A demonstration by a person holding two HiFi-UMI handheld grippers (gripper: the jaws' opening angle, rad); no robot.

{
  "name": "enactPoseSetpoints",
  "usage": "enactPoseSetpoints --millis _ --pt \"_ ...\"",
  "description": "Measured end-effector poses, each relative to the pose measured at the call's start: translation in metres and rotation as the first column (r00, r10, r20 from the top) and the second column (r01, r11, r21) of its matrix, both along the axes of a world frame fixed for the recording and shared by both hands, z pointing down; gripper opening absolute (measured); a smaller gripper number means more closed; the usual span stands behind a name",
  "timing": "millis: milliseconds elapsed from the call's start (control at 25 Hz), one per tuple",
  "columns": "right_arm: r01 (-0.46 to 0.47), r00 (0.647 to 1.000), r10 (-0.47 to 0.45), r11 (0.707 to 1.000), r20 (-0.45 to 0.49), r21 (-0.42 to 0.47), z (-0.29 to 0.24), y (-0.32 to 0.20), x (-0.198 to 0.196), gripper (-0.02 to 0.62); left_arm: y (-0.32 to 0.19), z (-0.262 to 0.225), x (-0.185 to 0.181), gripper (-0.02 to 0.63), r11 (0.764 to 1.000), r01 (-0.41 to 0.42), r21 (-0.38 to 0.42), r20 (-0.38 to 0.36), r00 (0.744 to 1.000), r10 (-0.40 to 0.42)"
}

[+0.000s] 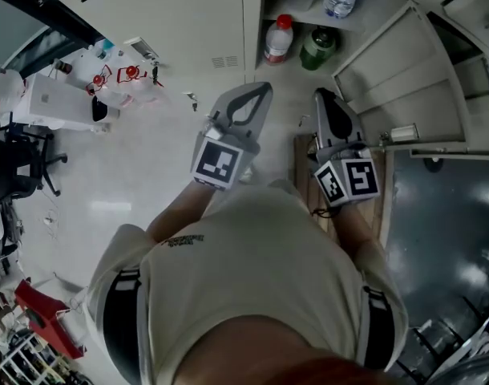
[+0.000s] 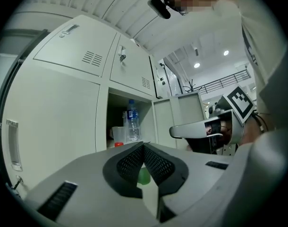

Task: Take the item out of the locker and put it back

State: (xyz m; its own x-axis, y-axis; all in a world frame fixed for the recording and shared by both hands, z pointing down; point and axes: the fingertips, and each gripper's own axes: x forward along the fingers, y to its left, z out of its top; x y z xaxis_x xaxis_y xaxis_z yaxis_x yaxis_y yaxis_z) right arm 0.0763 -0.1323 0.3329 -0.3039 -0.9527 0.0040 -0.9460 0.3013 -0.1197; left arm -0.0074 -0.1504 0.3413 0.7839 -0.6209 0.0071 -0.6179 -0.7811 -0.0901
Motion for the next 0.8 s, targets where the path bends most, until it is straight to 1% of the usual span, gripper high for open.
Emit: enactPoseSetpoints --millis 240,560,800 --pt "0.005 1.0 -0.005 1.0 -0.005 0.01 -0.006 -0.019 0.009 0.003 -0.017 -0.004 0.004 0.012 1.0 0.015 -0.003 -0.013 1.0 -0.015" --pt "0.049 0.999 -0.049 0.999 -0.012 0.017 -0.012 -0.04 0.02 0.005 -0.029 -0.01 0.018 0.012 0.999 0.051 -0.011 -0.021 0.998 -0.052" --pt "0.072 0.997 -0.072 0.997 -0.009 -0.006 -0.006 -0.055 0.023 0.005 -0.036 -0.011 0.026 0.012 0.997 0.073 -0.013 -0.026 0.997 -0.073"
